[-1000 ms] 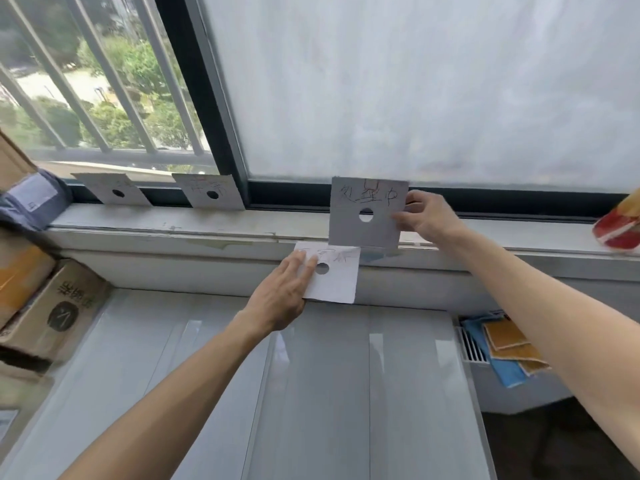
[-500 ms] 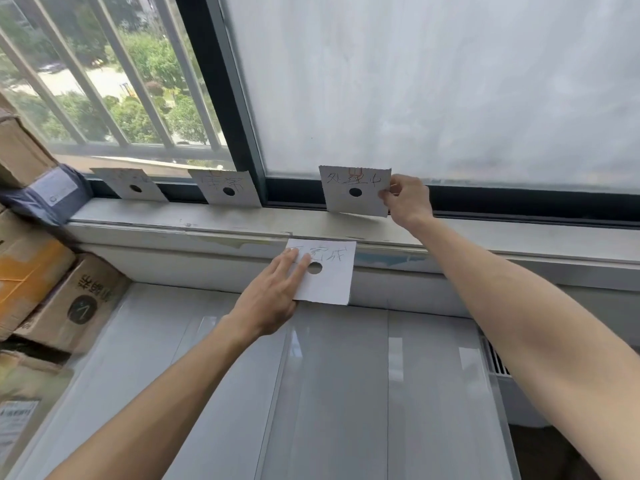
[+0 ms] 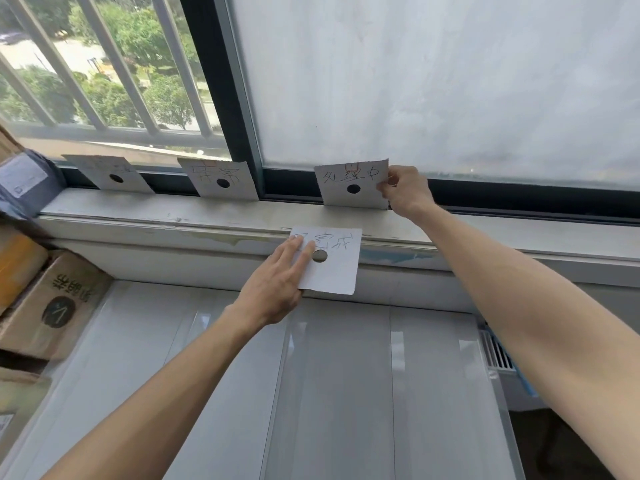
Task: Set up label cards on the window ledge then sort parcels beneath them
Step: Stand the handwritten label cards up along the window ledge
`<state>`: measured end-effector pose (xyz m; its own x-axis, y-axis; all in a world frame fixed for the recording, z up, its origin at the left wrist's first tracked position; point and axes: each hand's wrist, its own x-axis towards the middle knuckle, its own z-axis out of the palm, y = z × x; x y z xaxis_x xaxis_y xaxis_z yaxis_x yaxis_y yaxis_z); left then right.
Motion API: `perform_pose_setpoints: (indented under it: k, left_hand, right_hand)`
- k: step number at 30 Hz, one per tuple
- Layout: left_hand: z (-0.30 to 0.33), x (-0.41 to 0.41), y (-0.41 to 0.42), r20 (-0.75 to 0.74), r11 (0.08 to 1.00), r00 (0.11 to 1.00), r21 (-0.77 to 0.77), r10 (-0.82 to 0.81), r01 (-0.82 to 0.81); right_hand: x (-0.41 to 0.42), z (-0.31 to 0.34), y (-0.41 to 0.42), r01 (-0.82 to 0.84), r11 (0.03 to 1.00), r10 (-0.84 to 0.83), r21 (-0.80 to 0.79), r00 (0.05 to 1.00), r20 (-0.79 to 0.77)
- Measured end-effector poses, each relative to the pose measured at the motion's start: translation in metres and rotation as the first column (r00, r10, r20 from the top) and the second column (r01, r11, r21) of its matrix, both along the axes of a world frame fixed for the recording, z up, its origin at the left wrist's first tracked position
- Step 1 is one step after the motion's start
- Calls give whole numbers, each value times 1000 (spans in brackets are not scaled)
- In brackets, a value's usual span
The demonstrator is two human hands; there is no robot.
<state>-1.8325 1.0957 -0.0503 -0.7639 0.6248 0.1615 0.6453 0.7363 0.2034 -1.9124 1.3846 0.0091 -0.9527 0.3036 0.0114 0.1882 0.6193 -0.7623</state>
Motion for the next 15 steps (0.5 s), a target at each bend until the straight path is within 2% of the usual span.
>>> perform_pose_setpoints:
  k: [7, 15]
  left_hand:
    - [-7, -3, -3, -9, 999, 999, -8, -33, 33]
    - [-10, 1, 2, 11, 999, 999, -18, -37, 38]
  right_hand:
    - [6, -17, 9, 68, 998, -67, -5, 994, 81]
    - [2, -9, 2, 56, 994, -68, 94, 990, 125]
